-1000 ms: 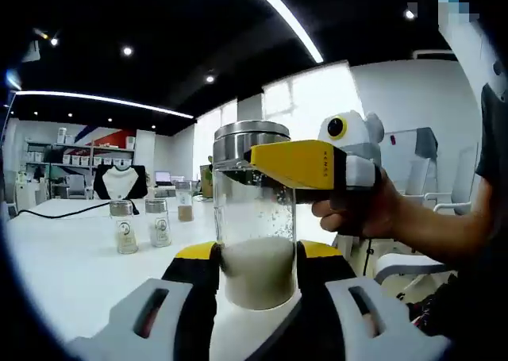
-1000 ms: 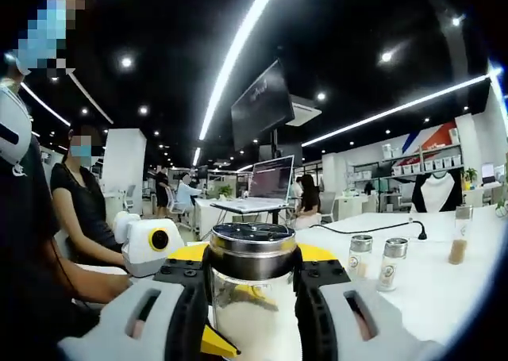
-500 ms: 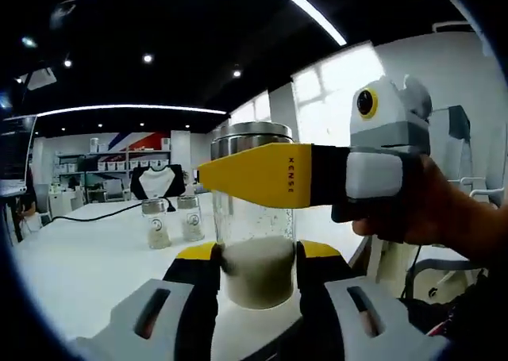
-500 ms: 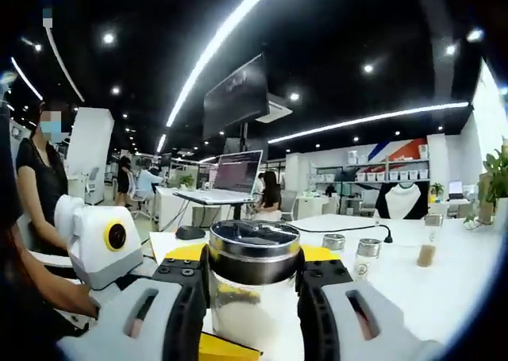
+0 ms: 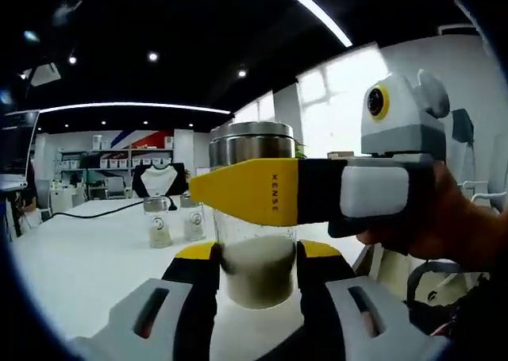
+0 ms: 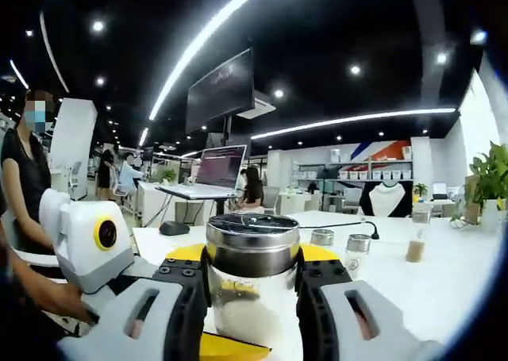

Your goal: Rotate the seasoning bottle until the label or dispensing opening points toward the visible target arrow and the bottle remains upright within the marked orientation range

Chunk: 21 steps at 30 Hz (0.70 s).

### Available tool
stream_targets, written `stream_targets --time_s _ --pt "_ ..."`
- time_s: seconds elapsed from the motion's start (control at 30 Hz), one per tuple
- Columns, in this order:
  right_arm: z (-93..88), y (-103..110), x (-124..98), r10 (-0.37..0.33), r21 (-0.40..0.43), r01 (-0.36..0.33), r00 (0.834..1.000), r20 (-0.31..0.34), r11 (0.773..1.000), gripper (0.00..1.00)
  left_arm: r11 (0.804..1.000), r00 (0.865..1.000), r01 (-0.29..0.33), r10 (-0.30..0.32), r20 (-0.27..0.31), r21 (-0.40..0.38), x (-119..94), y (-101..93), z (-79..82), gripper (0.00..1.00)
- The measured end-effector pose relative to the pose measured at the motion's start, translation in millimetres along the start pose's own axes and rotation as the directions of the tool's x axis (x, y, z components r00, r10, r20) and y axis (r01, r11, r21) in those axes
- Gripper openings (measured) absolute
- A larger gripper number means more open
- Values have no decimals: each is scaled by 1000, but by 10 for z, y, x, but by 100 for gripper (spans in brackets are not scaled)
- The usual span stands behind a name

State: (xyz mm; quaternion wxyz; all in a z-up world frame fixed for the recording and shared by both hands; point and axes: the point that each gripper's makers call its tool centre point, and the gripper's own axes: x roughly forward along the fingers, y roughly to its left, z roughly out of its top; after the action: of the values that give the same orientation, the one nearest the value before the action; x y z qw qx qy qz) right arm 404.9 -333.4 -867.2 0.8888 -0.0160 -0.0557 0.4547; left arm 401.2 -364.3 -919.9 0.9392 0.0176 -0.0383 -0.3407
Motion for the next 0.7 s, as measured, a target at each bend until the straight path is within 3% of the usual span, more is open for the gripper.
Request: stream_targets --time_s 0.13,0.23,0.43,0.5,0.57,0.7 --pt "48 87 -40 121 21 -122 993 12 992 40 994 994 103 -102 33 -39 -38 -56 63 41" --pt "52 166 -64 222 42 -222 975 4 974 40 983 985 169 -166 46 -66 -79 -94 89 41" --pt "41 291 -88 337 20 -337 942 -11 941 41 974 977 211 -207 53 -81 -105 -129 95 41" --pt "37 277 -80 335 45 -334 942 -14 942 41 985 986 166 -164 39 -53 -109 -103 98 41" --pt "86 210 -59 287 52 -287 958 11 956 40 998 997 61 -62 36 2 -82 -22 138 40" --pt "61 147 -27 171 31 -171 985 -1 985 39 998 998 -53 52 20 41 -68 90 113 40"
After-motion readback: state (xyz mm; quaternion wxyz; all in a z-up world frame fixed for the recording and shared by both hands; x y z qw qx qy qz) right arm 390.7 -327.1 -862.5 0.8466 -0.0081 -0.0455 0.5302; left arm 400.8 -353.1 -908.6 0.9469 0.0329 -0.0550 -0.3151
